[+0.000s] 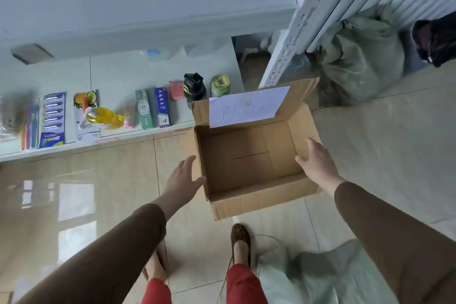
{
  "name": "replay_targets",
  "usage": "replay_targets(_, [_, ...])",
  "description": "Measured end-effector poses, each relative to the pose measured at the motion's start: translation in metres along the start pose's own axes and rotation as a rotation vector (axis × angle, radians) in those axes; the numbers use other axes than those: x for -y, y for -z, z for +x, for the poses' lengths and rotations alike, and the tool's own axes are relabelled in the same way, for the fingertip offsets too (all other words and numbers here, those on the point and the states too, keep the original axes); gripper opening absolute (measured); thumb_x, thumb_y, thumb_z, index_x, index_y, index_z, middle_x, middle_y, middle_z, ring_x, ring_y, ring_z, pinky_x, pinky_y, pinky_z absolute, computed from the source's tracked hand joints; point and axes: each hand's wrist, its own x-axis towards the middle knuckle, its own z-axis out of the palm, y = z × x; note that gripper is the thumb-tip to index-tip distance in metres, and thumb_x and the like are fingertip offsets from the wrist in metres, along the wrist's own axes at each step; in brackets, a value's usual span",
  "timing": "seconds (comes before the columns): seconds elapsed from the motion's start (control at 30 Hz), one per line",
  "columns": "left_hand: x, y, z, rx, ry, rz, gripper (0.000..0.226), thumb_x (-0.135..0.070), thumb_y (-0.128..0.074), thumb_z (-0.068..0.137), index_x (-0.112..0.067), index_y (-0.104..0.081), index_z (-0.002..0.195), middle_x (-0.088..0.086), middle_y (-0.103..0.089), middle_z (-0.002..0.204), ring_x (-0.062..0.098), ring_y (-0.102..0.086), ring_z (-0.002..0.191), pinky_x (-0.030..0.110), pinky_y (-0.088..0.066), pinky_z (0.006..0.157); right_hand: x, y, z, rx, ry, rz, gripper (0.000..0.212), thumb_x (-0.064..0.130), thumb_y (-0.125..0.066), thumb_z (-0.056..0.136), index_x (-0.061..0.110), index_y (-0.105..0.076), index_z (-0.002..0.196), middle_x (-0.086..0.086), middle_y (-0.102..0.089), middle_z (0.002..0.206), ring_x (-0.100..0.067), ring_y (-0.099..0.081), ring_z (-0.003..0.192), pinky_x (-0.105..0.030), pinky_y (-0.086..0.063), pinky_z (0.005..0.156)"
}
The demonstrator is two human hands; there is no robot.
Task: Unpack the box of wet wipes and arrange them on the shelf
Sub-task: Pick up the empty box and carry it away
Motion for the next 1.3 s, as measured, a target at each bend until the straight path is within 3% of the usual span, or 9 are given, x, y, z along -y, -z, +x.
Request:
replay_targets(0.37, [0.007,-0.111,0.116,-0.075,0.271,-0.173,0.096,-0.032,-0.066,0.092,-0.027,0.004,0.157,0.008,-0.025,0.161,0.032,-0.039,0.141,0.048,-0.041,0.109,-0.109,-0.05,0.146,0.044,-0.164,0.084,0.086,0.024,-0.066,0.094,0.02,-0.008,0.158,-0.009,-0.021,0.163,-0.037,-0.037,0.143,-0.045,-0.037,0.111])
replay_targets(0.5, [0.018,-0.133,0.135,-0.103,0.424,-0.305,0.09,-0.031,-0.062,0.095,-0.024,0.002,0.158,0.011,-0.029,0.159,0.036,-0.041,0.139,0.048,-0.043,0.107,-0.12,-0.066,0.175,-0.001,-0.325,0.237,0.083,0.026,-0.063,0.096,0.016,-0.011,0.159,-0.014,-0.035,0.157,-0.038,-0.042,0.139,-0.045,-0.039,0.108])
replay_targets(0.63, [0.042,-0.143,0.134,-0.131,0.499,-0.385,0.052,-0.022,-0.06,0.096,-0.014,-0.038,0.142,0.011,-0.056,0.133,0.032,-0.059,0.113,0.047,-0.053,0.095,-0.134,-0.09,0.17,0.045,-0.321,0.137,0.034,0.031,-0.063,0.093,0.008,-0.063,0.118,-0.012,-0.068,0.105,-0.035,-0.065,0.102,-0.035,-0.048,0.073])
replay_targets(0.77, [0.073,-0.136,0.099,-0.187,0.498,-0.299,0.029,-0.007,-0.053,0.097,-0.014,-0.05,0.125,0.009,-0.063,0.103,0.026,-0.062,0.077,0.036,-0.056,0.062,-0.137,-0.107,0.129,0.017,-0.283,0.136,0.014,0.023,-0.062,0.091,0.012,-0.068,0.084,-0.005,-0.065,0.07,-0.03,-0.062,0.07,-0.031,-0.041,0.06])
replay_targets(0.93, [0.114,-0.112,0.027,-0.242,0.522,-0.289,0.023,-0.005,-0.048,0.096,-0.016,-0.051,0.116,0.013,-0.065,0.104,0.033,-0.062,0.079,0.041,-0.055,0.07,-0.103,-0.115,0.062,0.036,-0.279,0.157,0.024,0.025,-0.06,0.093,0.008,-0.057,0.076,-0.008,-0.061,0.067,-0.024,-0.051,0.059,-0.03,-0.036,0.055])
replay_targets(1.0, [0.13,-0.095,-0.007,-0.266,0.545,-0.342,0.026,-0.006,-0.046,0.096,-0.019,-0.049,0.119,0.014,-0.066,0.106,0.037,-0.062,0.081,0.038,-0.052,0.068,-0.078,-0.112,0.033,0.066,-0.253,0.136,0.012,0.029,-0.06,0.094,0.019,-0.066,0.093,-0.005,-0.068,0.091,-0.026,-0.062,0.081,-0.033,-0.048,0.071])
replay_targets(1.07, [0.148,-0.071,-0.042,-0.284,0.579,-0.347,0.029,-0.01,-0.045,0.097,-0.021,-0.047,0.124,0.014,-0.066,0.101,0.036,-0.063,0.076,0.036,-0.049,0.062,-0.046,-0.11,0.005,0.073,-0.225,0.142,0.04,0.033,-0.059,0.096,0.015,-0.062,0.131,-0.007,-0.066,0.129,-0.031,-0.063,0.114,-0.034,-0.048,0.09])
replay_targets(1.13, [0.167,-0.044,-0.079,-0.326,0.607,-0.361,0.032,-0.01,-0.045,0.098,-0.02,-0.047,0.129,0.012,-0.064,0.094,0.032,-0.061,0.07,0.033,-0.045,0.058,-0.006,-0.106,-0.026,0.075,-0.173,0.139,0.049,0.035,-0.058,0.097,0.012,-0.054,0.141,-0.009,-0.059,0.141,-0.032,-0.057,0.125,-0.037,-0.046,0.097])
replay_targets(1.3, [0.253,0.025,-0.185,-0.488,0.682,-0.444,0.033,-0.019,-0.05,0.097,-0.024,-0.048,0.129,0.002,-0.064,0.092,0.025,-0.061,0.071,0.037,-0.052,0.066,0.102,-0.117,-0.095,0.124,-0.055,0.1,0.03,0.043,-0.058,0.094,0.017,-0.063,0.109,-0.005,-0.062,0.101,-0.025,-0.057,0.09,-0.036,-0.044,0.081])
